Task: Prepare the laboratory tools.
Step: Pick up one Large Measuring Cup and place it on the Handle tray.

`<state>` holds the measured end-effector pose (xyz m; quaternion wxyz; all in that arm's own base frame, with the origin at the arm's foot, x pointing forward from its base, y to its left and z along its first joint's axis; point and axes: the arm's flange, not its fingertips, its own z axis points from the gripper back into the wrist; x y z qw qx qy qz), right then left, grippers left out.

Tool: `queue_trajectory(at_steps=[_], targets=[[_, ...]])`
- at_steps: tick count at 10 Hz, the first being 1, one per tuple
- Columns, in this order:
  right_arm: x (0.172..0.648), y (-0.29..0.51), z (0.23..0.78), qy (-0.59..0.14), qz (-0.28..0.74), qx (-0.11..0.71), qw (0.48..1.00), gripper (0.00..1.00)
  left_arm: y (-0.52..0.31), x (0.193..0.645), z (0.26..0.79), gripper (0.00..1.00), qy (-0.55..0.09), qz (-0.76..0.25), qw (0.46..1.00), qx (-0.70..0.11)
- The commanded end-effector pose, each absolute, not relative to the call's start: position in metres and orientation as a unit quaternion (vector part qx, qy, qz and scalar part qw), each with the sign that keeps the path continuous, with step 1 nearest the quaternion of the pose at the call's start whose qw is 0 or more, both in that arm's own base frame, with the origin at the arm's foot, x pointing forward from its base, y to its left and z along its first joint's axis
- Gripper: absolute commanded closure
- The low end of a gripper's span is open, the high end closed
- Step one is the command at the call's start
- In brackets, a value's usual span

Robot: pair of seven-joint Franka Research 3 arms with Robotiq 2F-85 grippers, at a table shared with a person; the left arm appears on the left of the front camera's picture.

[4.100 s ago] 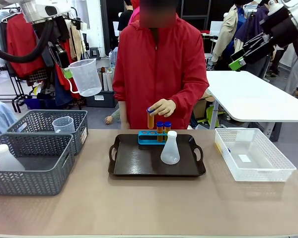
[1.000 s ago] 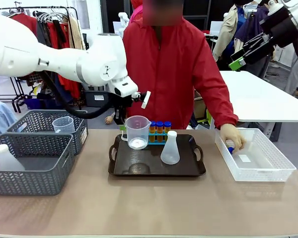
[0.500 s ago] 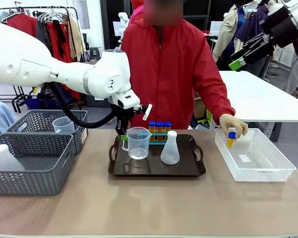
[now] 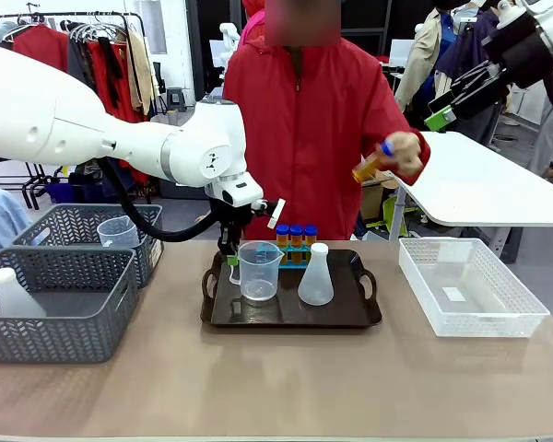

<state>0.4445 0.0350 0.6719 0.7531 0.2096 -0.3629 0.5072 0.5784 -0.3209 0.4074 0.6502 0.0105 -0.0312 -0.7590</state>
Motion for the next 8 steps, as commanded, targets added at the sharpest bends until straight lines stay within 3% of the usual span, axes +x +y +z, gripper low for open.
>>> queue_trajectory(at_steps=[1, 2, 6, 7, 8], targets=[[0.4441, 0.0357, 0.6728, -0.366, 0.507, 0.216, 0.75, 0.0, -0.3182, 0.5819, 0.4129, 1.0, -0.023, -0.765, 0.643, 0.013], [0.4441, 0.0357, 0.6728, -0.366, 0.507, 0.216, 0.75, 0.0, -0.3188, 0.5818, 0.4127, 0.88, -0.024, -0.765, 0.644, 0.014], [0.4441, 0.0357, 0.6728, -0.366, 0.507, 0.216, 0.75, 0.0, -0.3166, 0.5817, 0.414, 0.11, -0.022, -0.764, 0.644, 0.013], [0.4441, 0.0357, 0.6728, -0.366, 0.507, 0.216, 0.75, 0.0, -0.3153, 0.5815, 0.4156, 0.0, -0.023, -0.763, 0.646, 0.013], [0.4441, 0.0357, 0.6728, -0.366, 0.507, 0.216, 0.75, 0.0, -0.3134, 0.5814, 0.4181, 0.0, -0.024, -0.763, 0.646, 0.015]])
